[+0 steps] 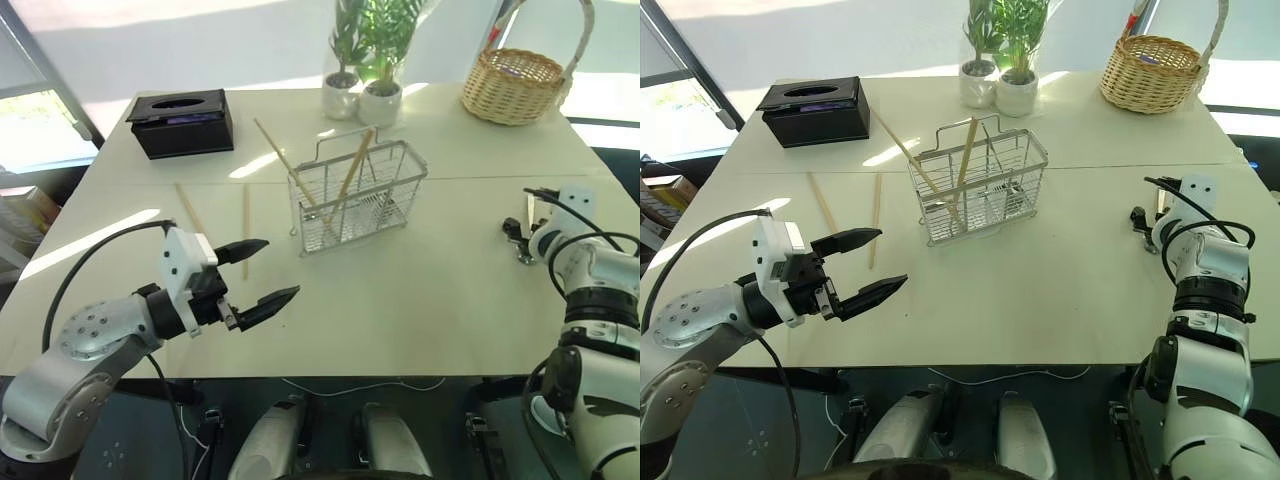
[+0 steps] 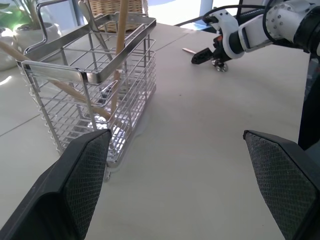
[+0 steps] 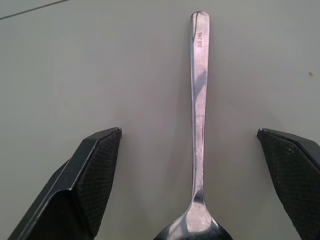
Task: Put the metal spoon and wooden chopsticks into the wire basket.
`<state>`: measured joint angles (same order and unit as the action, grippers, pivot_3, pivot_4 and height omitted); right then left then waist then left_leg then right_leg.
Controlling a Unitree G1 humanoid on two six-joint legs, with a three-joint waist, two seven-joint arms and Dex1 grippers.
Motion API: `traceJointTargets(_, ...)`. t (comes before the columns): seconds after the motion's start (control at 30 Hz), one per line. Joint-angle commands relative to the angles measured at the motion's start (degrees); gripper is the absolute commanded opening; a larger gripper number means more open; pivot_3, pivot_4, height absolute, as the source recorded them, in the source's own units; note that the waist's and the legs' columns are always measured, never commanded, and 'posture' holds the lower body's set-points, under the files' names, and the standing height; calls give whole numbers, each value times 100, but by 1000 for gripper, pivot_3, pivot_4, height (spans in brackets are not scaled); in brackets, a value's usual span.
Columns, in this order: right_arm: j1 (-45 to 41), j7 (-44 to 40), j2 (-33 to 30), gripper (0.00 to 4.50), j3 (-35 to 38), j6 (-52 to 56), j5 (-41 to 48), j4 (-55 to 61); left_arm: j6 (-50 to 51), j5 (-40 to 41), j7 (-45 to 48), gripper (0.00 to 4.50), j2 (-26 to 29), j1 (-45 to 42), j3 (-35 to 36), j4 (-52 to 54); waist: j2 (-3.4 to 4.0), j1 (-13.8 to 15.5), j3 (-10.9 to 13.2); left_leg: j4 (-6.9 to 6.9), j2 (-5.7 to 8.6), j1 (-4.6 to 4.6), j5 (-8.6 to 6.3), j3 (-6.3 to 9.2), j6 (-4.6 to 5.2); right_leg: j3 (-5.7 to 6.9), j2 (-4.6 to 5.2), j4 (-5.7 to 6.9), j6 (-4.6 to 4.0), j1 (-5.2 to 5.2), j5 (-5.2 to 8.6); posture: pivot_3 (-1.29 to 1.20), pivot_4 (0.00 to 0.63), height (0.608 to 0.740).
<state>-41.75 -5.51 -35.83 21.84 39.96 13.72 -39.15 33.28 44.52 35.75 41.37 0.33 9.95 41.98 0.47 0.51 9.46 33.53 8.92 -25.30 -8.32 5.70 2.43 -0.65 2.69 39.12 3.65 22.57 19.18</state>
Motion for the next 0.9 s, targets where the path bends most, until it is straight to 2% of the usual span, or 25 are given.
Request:
traceJointTargets(0.03, -122, -30, 11, 4500, 17, -45, 12, 0, -50, 81, -75, 4470, -7, 12, 180, 266, 0, -1, 0, 1, 0, 0, 0, 0, 1, 0, 0, 0, 0, -1, 0, 0, 150, 740)
traceJointTargets(0.37, -167, 36, -8, 4500, -2, -53, -33, -48, -51, 102, -177, 4470, -38, 68, 183, 339, 0, -4, 0, 5, 0, 0, -1, 0, 2, 0, 0, 0, 2, -2, -1, 0, 150, 740)
traceJointTargets(0.43, -161, 57, 1, 3948, 47, -133, -7, -33, -54, 100, -181, 4500, -42, 61, 176, 335, 0, -1, 0, 6, 0, 0, -1, 0, 2, 0, 0, 0, 2, -2, -1, 0, 150, 740)
traceJointTargets(0.5, -163, 1, -28, 3140, 3, -150, -24, -45, -59, 92, -187, 4500, -46, 42, 156, 324, 0, 0, 0, 8, 0, 0, -1, 0, 2, 0, 0, 1, 2, -3, -1, 0, 150, 740)
traceJointTargets(0.67, -171, -17, -30, 442, 8, -101, -7, 1, -72, 71, -191, 4500, -59, 3, 118, 295, 0, -1, 0, 12, 0, 0, -3, 0, 5, 1, 0, 1, 3, -4, -2, 0, 150, 740)
traceJointTargets(0.7, -178, -15, -33, 39, 11, -93, -6, 1, -72, 73, -195, 4500, -65, -7, 115, 293, -1, -1, 0, 12, 0, 0, -3, 0, 5, 1, 0, 1, 3, -5, -2, 0, 150, 740)
traceJointTargets(0.9, -247, -33, -38, 39, 4, 27, 11, 16, -77, 66, -201, 4500, -89, -13, 120, 274, 0, 4, 0, 21, 0, -1, -5, 0, 7, 2, -1, 1, 4, -8, -2, 0, 150, 740)
